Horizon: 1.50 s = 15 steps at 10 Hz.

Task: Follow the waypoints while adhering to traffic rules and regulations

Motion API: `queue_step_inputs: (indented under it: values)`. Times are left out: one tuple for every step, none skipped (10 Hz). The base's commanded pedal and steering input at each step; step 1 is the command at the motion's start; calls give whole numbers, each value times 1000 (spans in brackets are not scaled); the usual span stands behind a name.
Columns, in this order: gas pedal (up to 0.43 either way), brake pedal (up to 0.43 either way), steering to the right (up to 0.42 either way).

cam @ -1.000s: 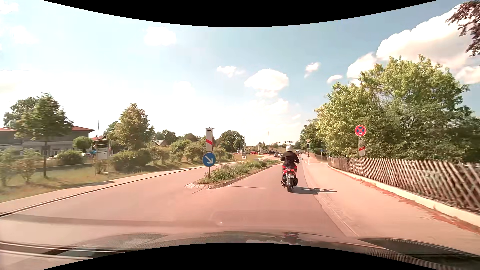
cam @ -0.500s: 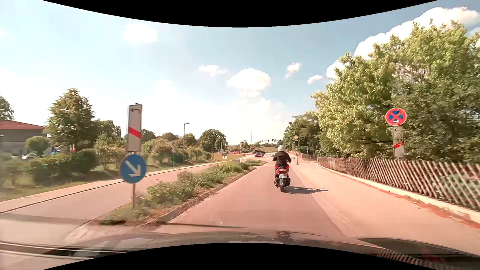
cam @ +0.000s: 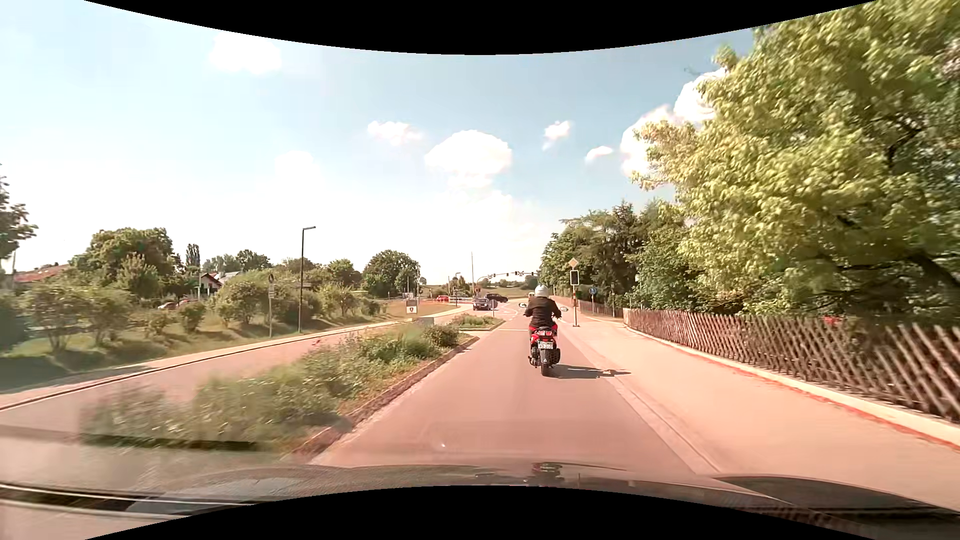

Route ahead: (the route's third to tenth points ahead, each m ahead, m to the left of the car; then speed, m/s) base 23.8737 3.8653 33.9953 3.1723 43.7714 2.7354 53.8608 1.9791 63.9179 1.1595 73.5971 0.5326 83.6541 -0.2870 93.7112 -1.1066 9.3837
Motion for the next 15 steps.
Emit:
queue_step_inputs:
  values:
    - [118, 12, 54]
    - [118, 6, 46]
    - [130, 12, 38]
    - [150, 12, 27]
    - [157, 12, 18]
    - [177, 12, 17]
    - [189, 12, 16]
    - [197, 12, 16]
    - [209, 12, 15]
    - [209, 6, 12]
    - [220, 12, 9]
    - [220, 12, -1]
    - [240, 12, -2]
    - [248, 12, -2]
    - [260, 12, -2]
